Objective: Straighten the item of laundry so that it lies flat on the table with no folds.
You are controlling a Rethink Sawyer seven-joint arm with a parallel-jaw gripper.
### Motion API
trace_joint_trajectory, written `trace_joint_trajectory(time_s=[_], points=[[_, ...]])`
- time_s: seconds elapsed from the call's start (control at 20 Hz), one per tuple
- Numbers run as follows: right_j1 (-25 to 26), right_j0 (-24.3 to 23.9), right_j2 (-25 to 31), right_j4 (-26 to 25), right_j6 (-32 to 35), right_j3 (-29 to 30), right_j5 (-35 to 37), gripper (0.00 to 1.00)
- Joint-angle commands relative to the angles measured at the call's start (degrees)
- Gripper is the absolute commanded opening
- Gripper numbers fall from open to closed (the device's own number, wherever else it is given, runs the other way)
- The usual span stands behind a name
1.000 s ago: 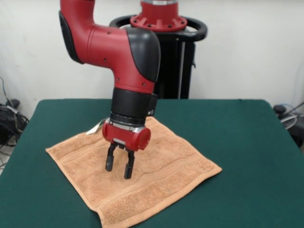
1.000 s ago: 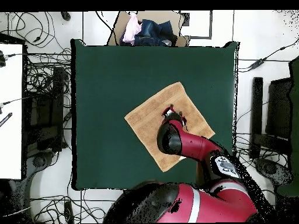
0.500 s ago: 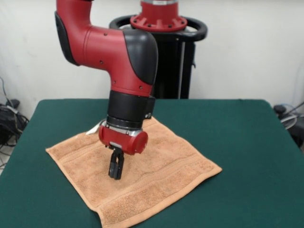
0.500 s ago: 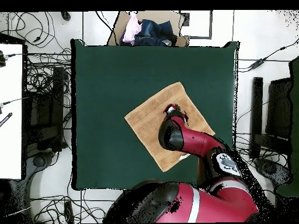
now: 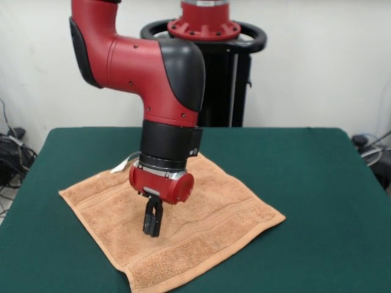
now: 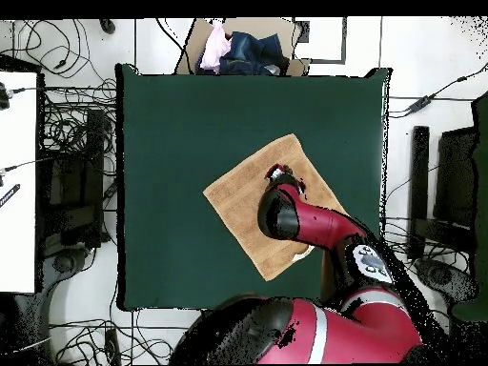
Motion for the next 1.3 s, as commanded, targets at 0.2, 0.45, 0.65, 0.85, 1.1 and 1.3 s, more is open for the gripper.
trace_joint_trajectory(time_s=[0.2,0.45,0.65,0.85,1.1,1.3], points=[[0.3,0.6,6.8,2.6,4.7,-5.9,8.2,0.0],[4.9,4.0,4.5,5.2,5.0,-11.1,9.6,0.0],[11.7,5.5,3.7,6.1,4.0,-16.5,9.7,0.0],[16.2,5.4,4.6,5.8,3.2,-20.1,9.2,0.0],[22.2,4.8,7.0,5.5,-0.5,-27.4,17.0,0.0],[24.9,5.2,7.4,5.7,-2.6,-31.9,26.3,0.0]])
